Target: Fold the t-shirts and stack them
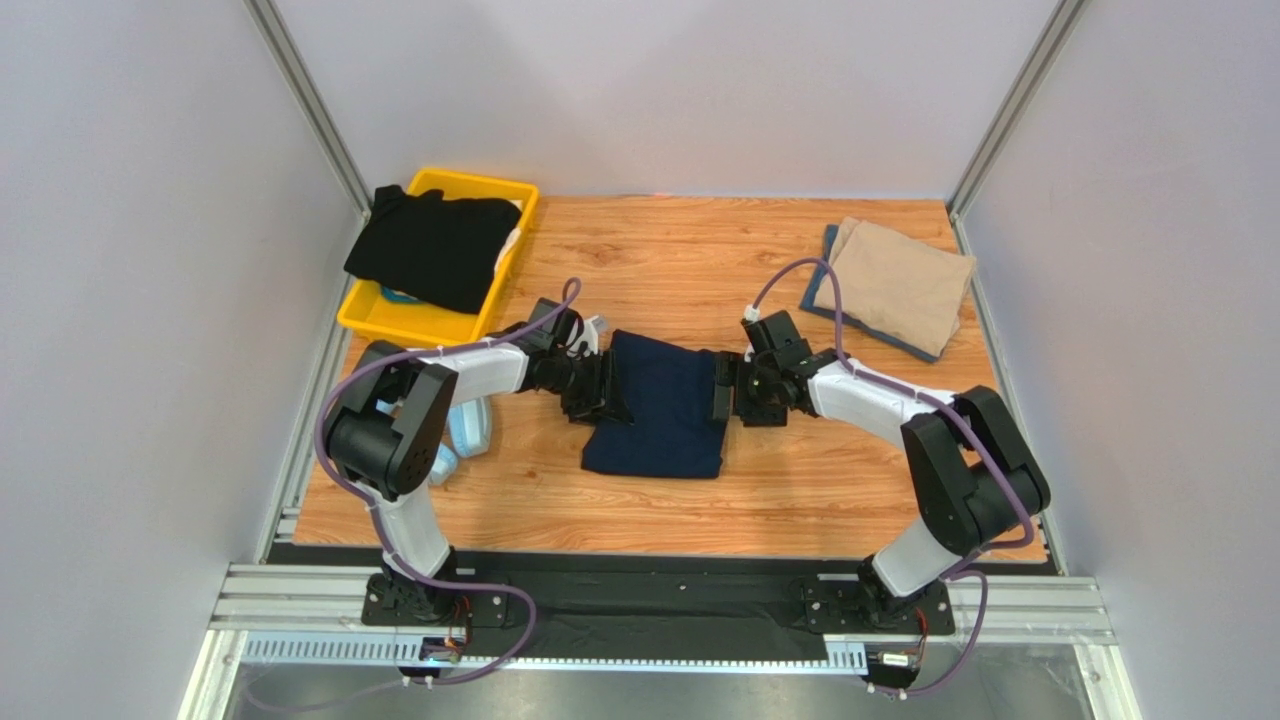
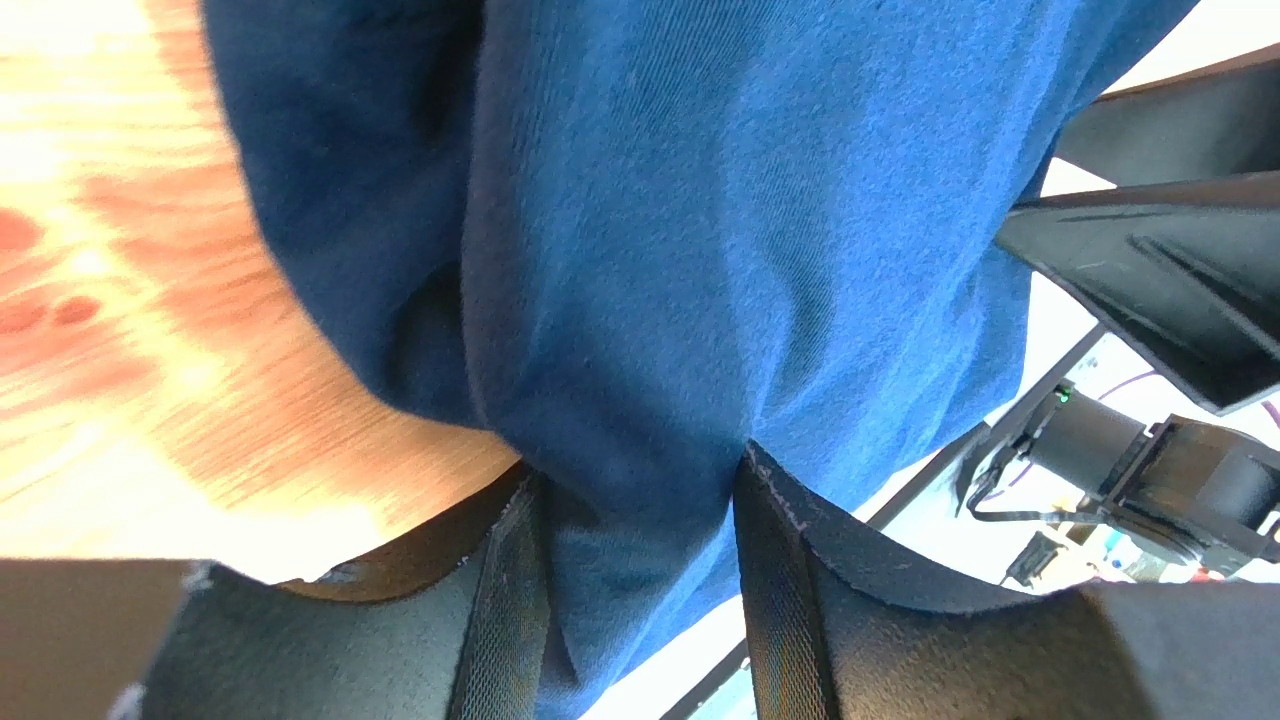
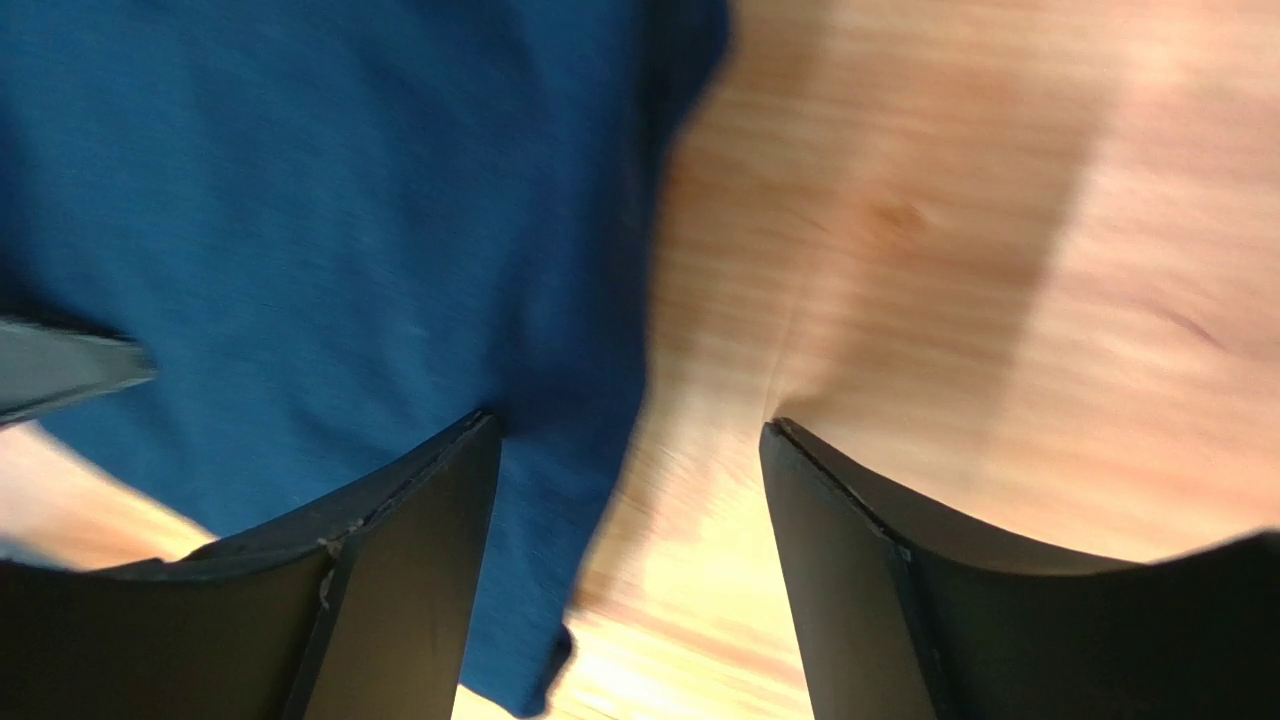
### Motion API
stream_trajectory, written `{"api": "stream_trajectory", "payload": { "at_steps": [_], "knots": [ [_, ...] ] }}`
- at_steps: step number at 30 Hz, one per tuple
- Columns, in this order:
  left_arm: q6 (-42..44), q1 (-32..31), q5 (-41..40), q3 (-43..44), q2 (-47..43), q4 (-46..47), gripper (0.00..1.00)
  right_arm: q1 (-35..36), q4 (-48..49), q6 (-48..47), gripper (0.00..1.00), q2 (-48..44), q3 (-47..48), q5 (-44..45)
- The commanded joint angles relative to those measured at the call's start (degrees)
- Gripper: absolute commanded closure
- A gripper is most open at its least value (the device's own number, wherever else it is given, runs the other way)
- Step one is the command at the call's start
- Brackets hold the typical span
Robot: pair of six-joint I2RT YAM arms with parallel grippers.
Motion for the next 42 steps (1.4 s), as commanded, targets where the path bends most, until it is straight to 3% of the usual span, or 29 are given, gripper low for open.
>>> {"api": "stream_trajectory", "payload": {
  "at_steps": [1, 17, 28, 29, 34, 35, 37, 38, 42],
  "knots": [
    [3.61, 1.04, -5.25, -2.62, -0.63, -2.68, 0.48, -1.2, 7.9, 2.83, 0.28, 4.73, -4.38, -7.34],
    [3.35, 1.3, -4.54, -2.27, -0.9, -3.11, 0.48, -2.26, 19.6, 8.11, 0.29, 16.76, -6.06, -23.41],
    [2.82, 1.3, -4.8, -2.36, 1.39, -2.4, 0.48, 2.22, 24.53, 10.57, 0.33, 18.53, -6.93, -25.63],
    [2.82, 1.3, -5.07, -2.36, 1.3, -2.5, 0.49, 2.31, 24.97, 11.01, 0.35, 18.36, -7.11, -25.46],
    [3.87, 1.3, -6.21, -1.57, 0.6, -4.34, 0.49, 2.49, 23.22, 10.22, 0.62, 17.48, -6.94, -24.31],
    [4.05, 1.3, -6.65, -1.48, 0.43, -4.78, 0.49, 2.49, 22.52, 9.35, 0.73, 17.3, -6.33, -23.79],
    [4.4, 1.3, -7.26, -1.22, 0.51, -5.66, 0.49, 2.49, 20.59, 8.38, 0.83, 16.6, -5.62, -23.08],
    [4.49, 1.3, -7.44, -1.22, 0.6, -5.57, 0.49, 2.49, 18.4, 7.85, 0.98, 16.42, -4.57, -21.95],
    [4.58, 1.3, -8.14, -1.91, 0.43, -5.92, 0.49, 2.49, 10.15, 4.52, 1.0, 14.93, -0.89, -18.26]
  ]
}}
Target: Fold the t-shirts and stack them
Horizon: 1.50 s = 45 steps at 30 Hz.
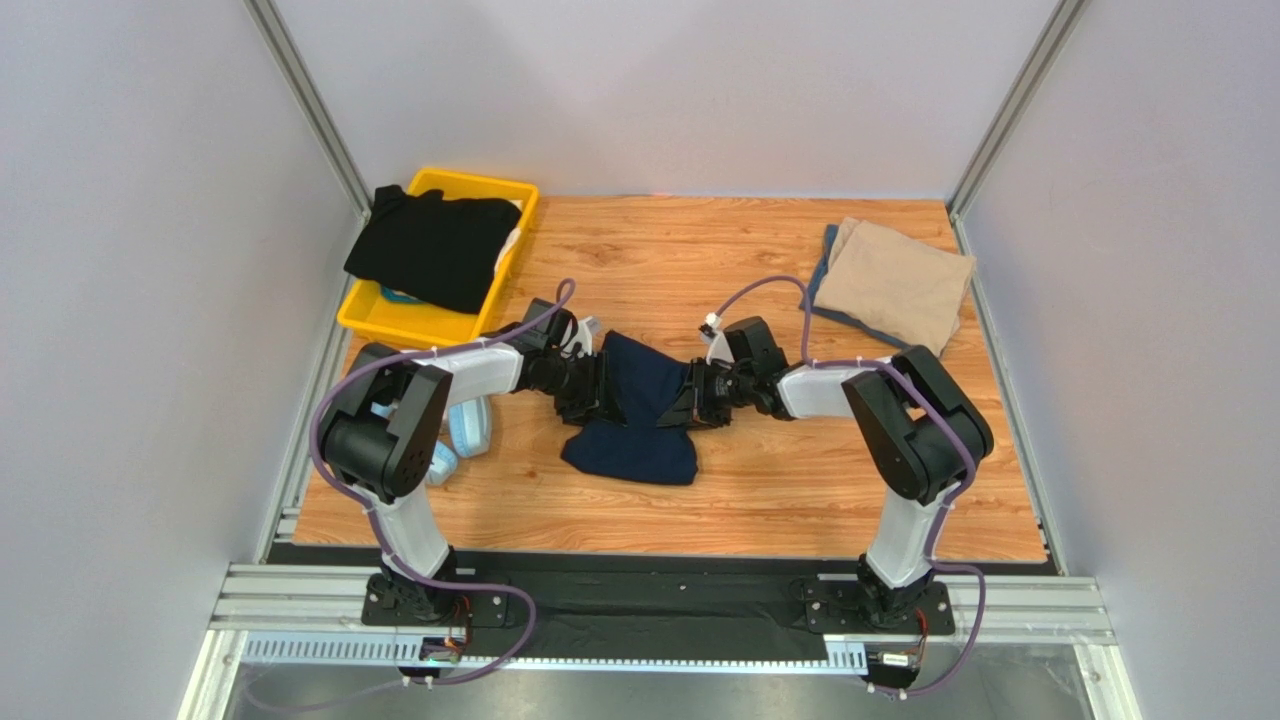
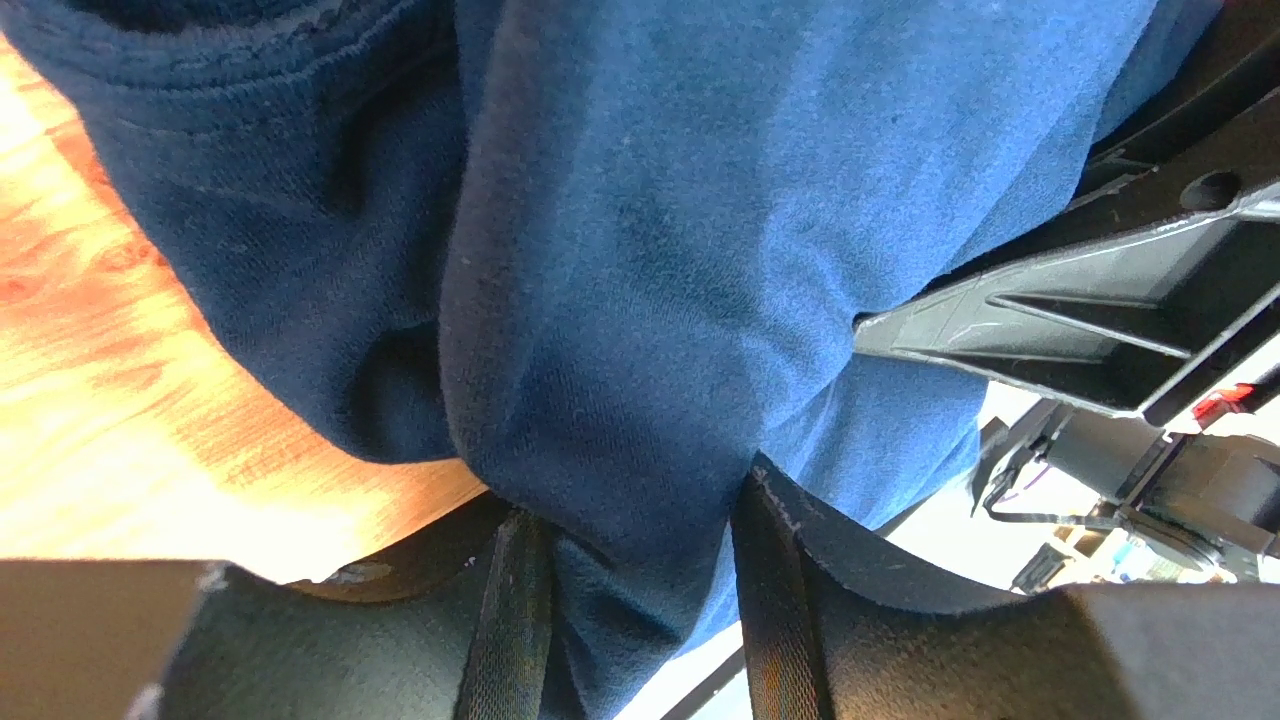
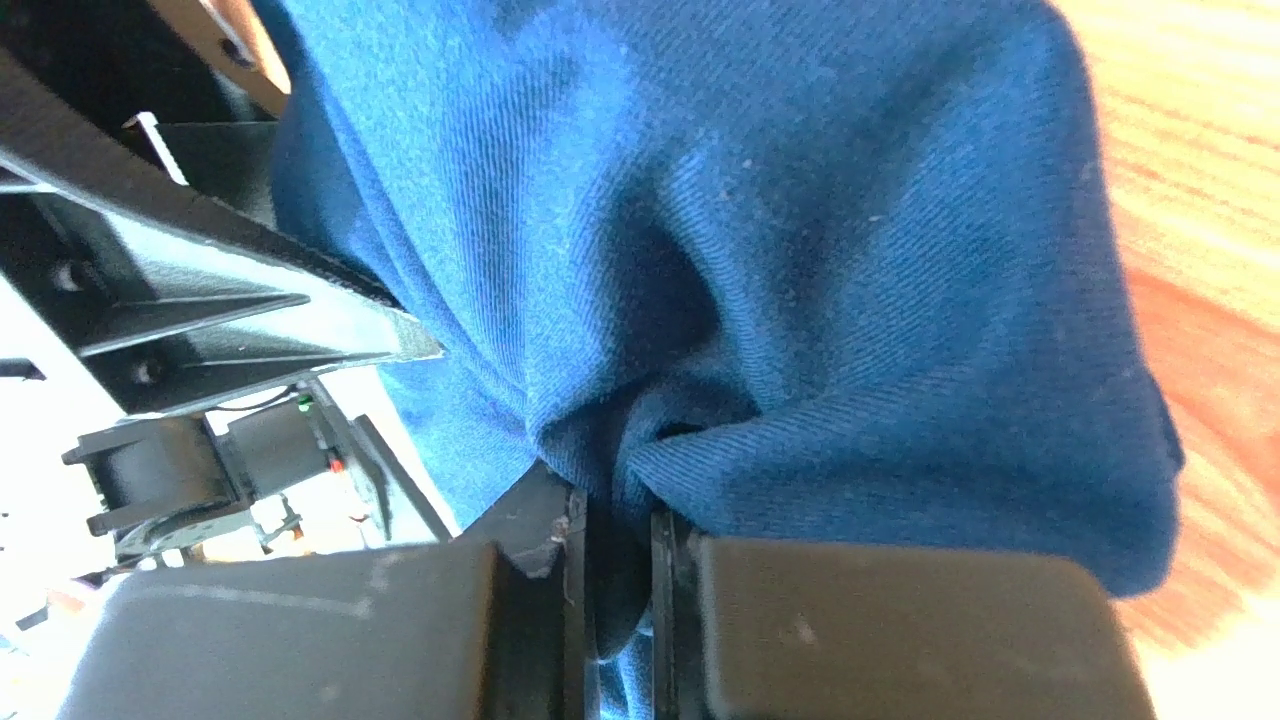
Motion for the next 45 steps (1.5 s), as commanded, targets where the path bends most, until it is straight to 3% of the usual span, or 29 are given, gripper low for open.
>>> {"api": "stream_trajectory", "payload": {
  "at_steps": [1, 8, 12, 13, 14, 17, 24, 28, 36, 39, 42, 45],
  "knots": [
    [3.22, 0.1, -7.42, -1.22, 1.43, -4.07, 0.49, 1.24, -19.42, -7.2, 1.0, 0.53, 1.99, 10.21],
    [3.4, 0.1, -9.71, -1.92, 0.46, -5.03, 0.49, 1.15, -34.81, -15.11, 1.0, -1.59, 14.9, 22.77],
    [3.57, 0.1, -9.8, -2.01, -0.42, -5.3, 0.49, 1.24, -40.35, -16.97, 0.99, 1.22, 22.2, 24.72],
    [3.66, 0.1, -9.71, -1.92, -0.5, -5.21, 0.49, 1.15, -40.62, -16.97, 0.92, 1.66, 23.6, 24.28],
    [3.66, 0.1, -9.45, -1.84, -0.42, -5.21, 0.49, 1.15, -40.54, -16.71, 0.76, 1.93, 24.05, 22.97],
    [3.49, 0.1, -8.57, -1.48, 0.2, -4.42, 0.49, 1.15, -38.87, -14.87, 0.6, 2.02, 22.83, 21.21],
    [2.96, 0.01, -6.11, -0.25, 3.01, -2.57, 0.49, 1.15, -34.65, -13.54, 0.48, -1.41, 15.98, 22.69],
    [2.7, -0.25, -6.02, 0.01, 3.54, -2.13, 0.49, 1.06, -34.91, -14.07, 0.45, -5.97, 11.24, 28.4],
    [2.7, -0.95, -6.11, 0.8, 3.45, -2.31, 0.5, -0.52, -34.56, -13.8, 0.44, -15.11, 4.9, 30.08],
    [2.61, -1.83, -5.84, 1.42, 3.89, -2.48, 0.5, -0.87, -33.94, -13.63, 0.4, -14.34, 4.81, 29.12],
    [2.43, -2.97, -5.75, 2.21, 4.5, -2.75, 0.5, -1.05, -31.4, -12.84, 0.44, -11.44, 4.9, 25.34],
    [2.17, -3.59, -6.28, 2.21, 4.33, -3.01, 0.51, -1.05, -28.5, -11.78, 0.61, -6.26, 5.94, 21.3]
  ]
}}
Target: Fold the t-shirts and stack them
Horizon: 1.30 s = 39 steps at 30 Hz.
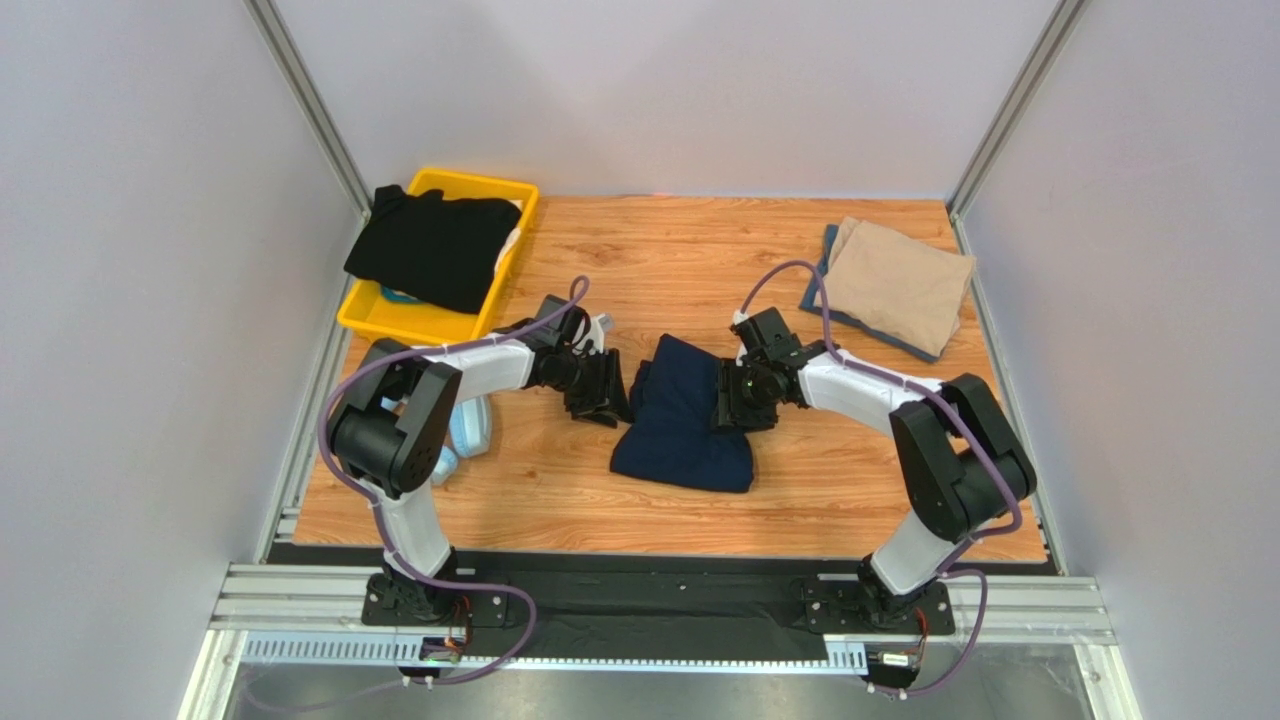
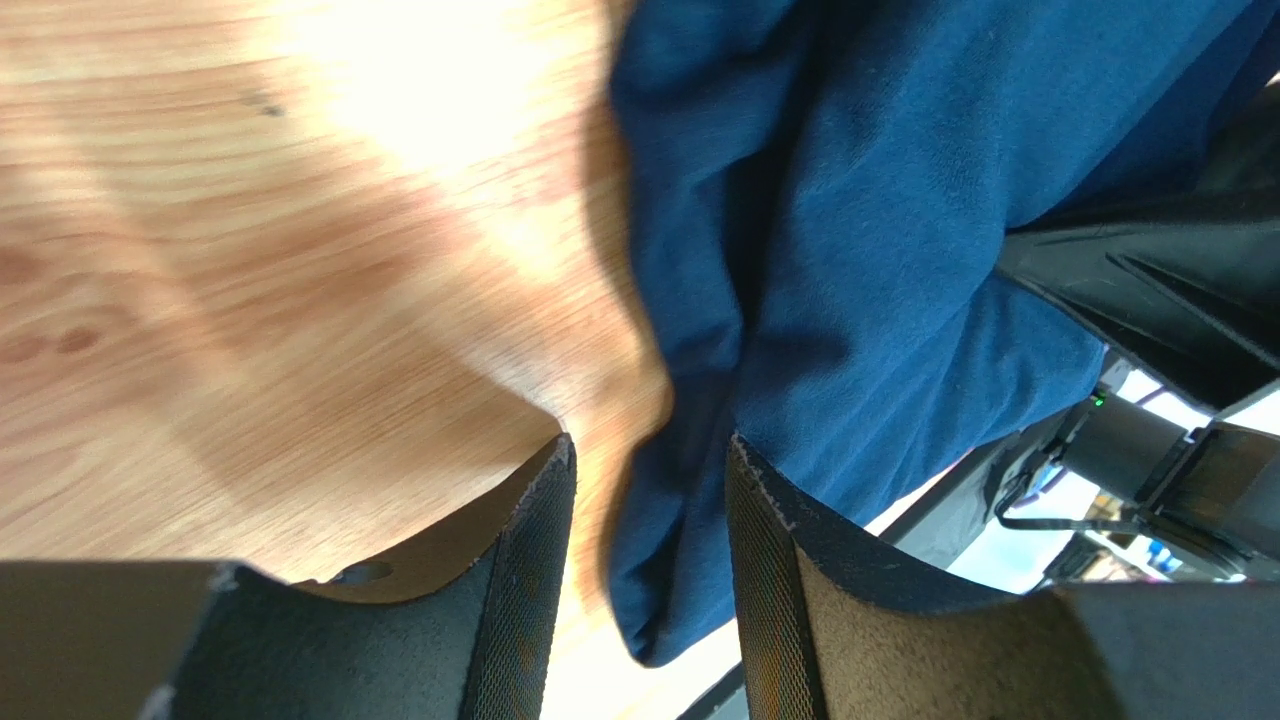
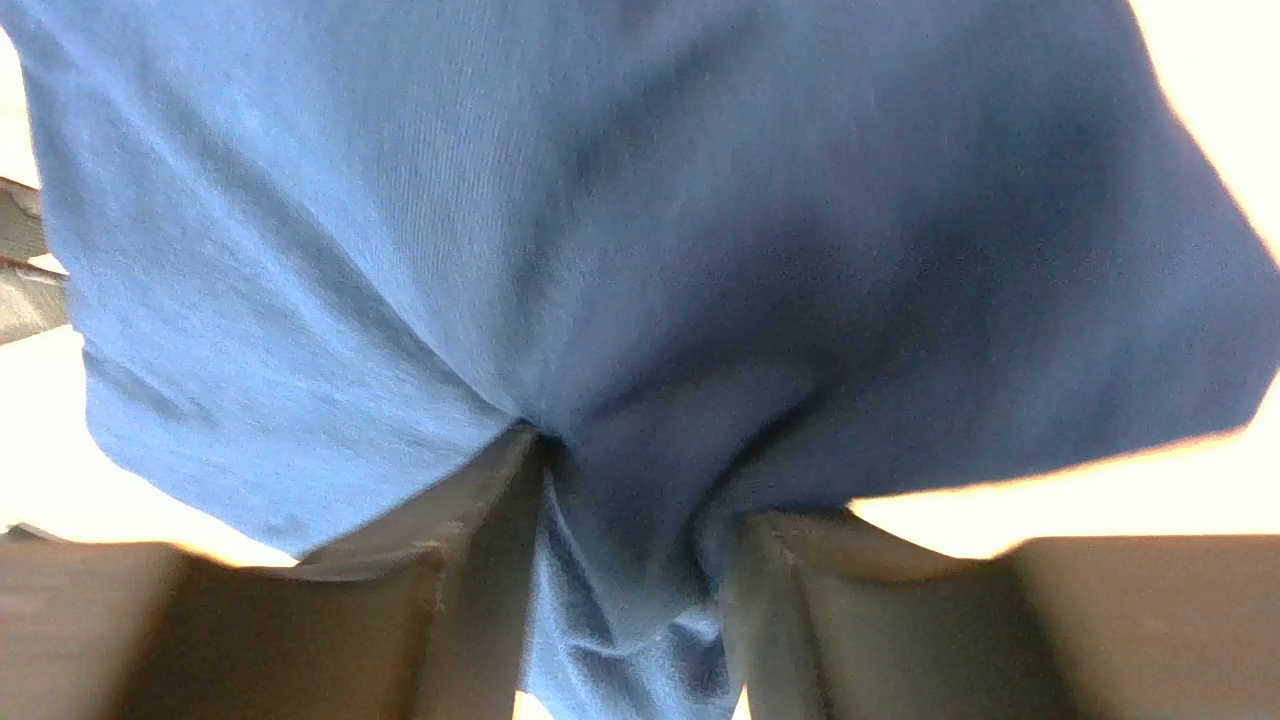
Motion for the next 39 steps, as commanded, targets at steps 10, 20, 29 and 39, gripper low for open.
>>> {"api": "stream_trajectory", "payload": {
  "at_steps": [10, 20, 29, 39],
  "knots": [
    [2.81, -1.34, -10.34, -3.53, -3.41, -5.95, 0.51, -0.41, 5.7, 0.57, 1.0, 12.31, 8.12, -4.87],
    [2.46, -1.25, -14.66, -5.64, -8.6, -8.51, 0.51, -3.49, -3.61, -4.79, 1.0, 10.11, 20.78, 1.99],
    [3.25, -1.25, -16.15, -7.05, -10.62, -9.65, 0.51, -4.81, -12.31, -12.43, 1.0, 17.84, 35.0, 6.92],
    [3.42, -1.25, -16.24, -8.45, -11.68, -10.09, 0.51, -9.29, -20.22, -17.88, 1.0, 23.73, 51.7, 10.17]
  ]
}}
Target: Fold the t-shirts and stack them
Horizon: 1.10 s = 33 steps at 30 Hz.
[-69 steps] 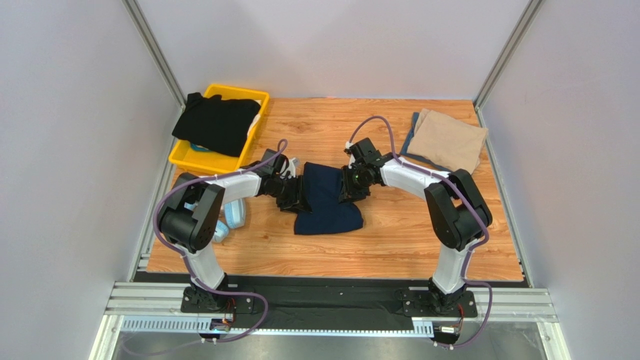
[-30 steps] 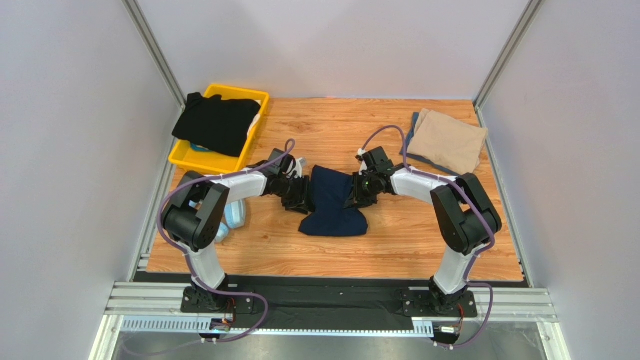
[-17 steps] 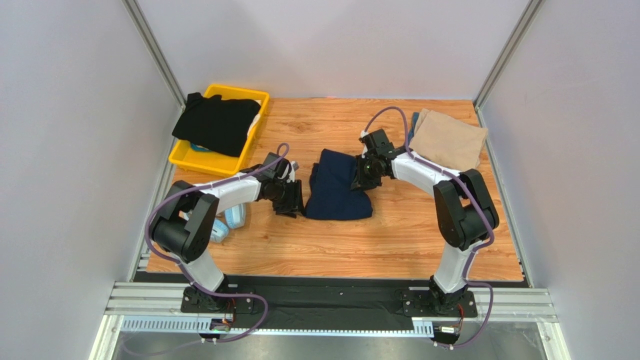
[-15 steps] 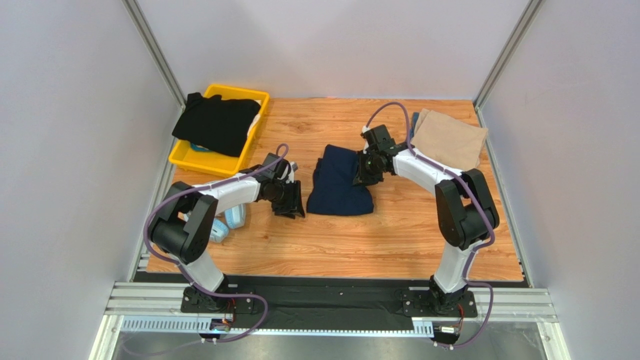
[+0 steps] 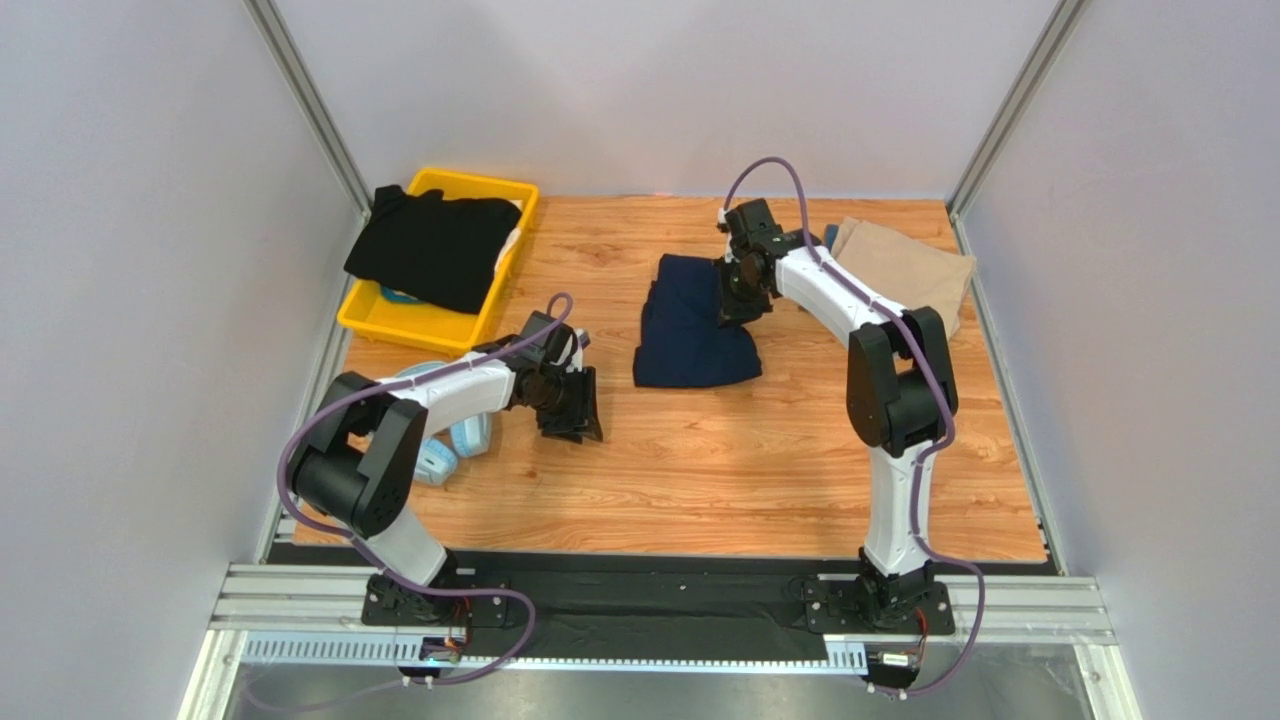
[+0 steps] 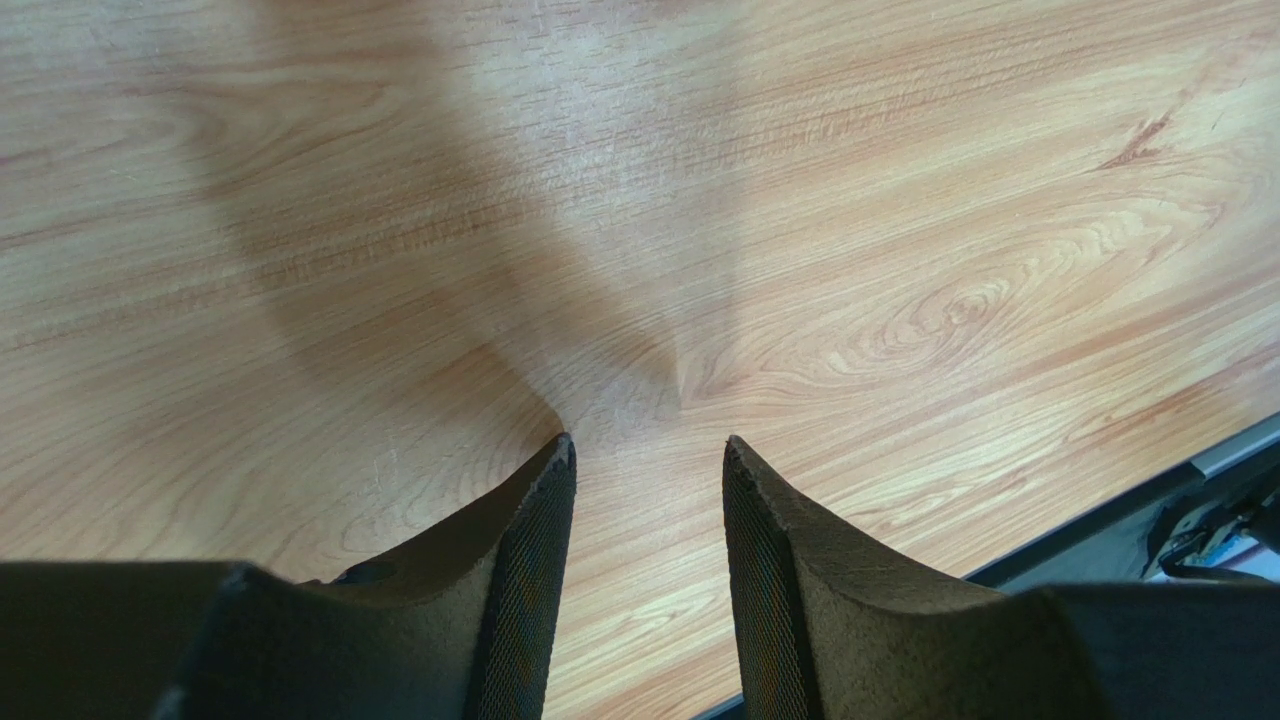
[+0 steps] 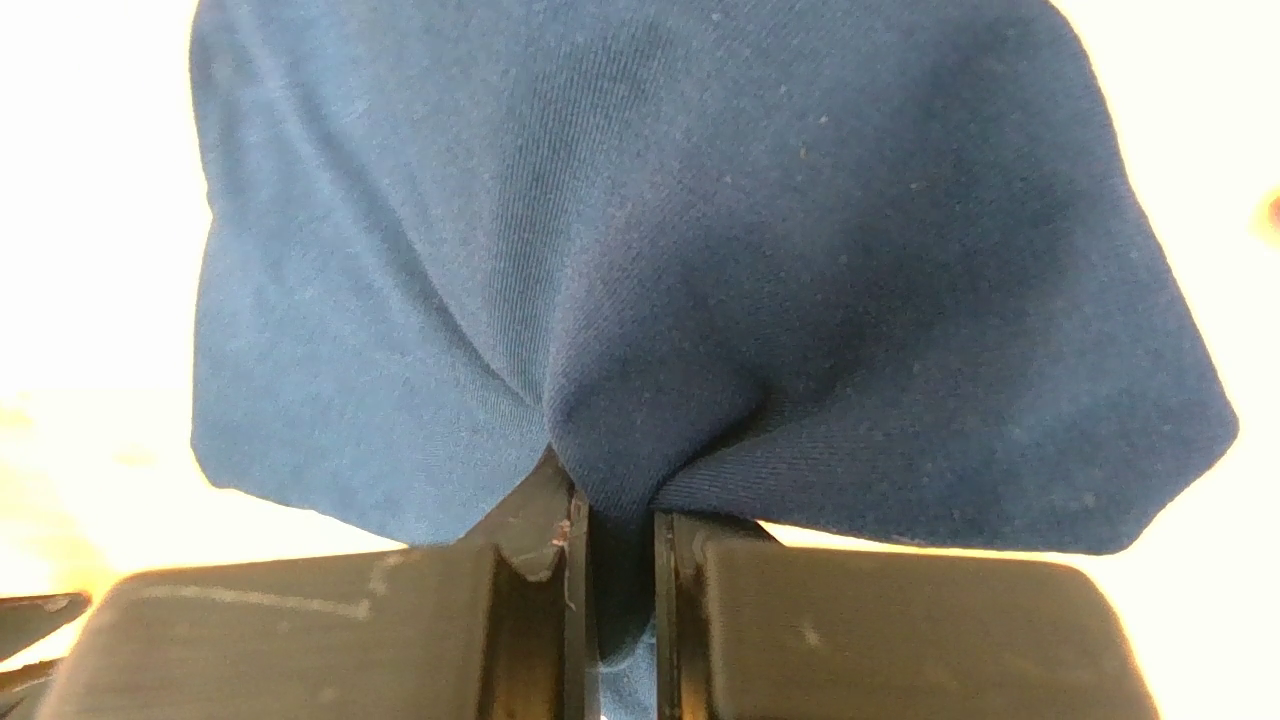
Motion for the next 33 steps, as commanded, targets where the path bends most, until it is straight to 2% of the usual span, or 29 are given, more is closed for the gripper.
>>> {"api": "stream_trajectory", "payload": {
  "at_steps": [1, 7, 14, 18, 24, 33],
  "knots": [
    [1.72, -0.22, -2.25, -1.46, -0.95, -2.64, 0.51, -2.97, -3.5, -4.4, 1.0, -0.59, 8.03, 5.05],
    [2.07, -0.22, -1.37, -0.58, 1.07, -2.64, 0.51, -6.48, -6.14, -7.57, 1.0, -0.86, 13.65, 7.88],
    [2.6, -0.22, -0.5, -0.23, 2.3, -2.81, 0.51, -13.08, -5.62, -7.75, 1.0, -1.65, 14.54, 6.92],
    [2.51, -0.22, 0.12, -0.05, 3.09, -2.99, 0.52, -17.9, -5.36, -7.66, 1.0, -1.04, 16.12, 4.37],
    [2.51, -0.31, 0.82, -0.32, 5.03, -3.08, 0.52, -20.38, -5.97, -8.1, 1.0, -2.52, 17.79, -0.02],
    [2.51, -0.57, 0.74, -0.58, 6.52, -3.25, 0.52, -28.28, -6.94, -5.64, 1.0, -3.23, 19.46, -4.33]
  ]
}}
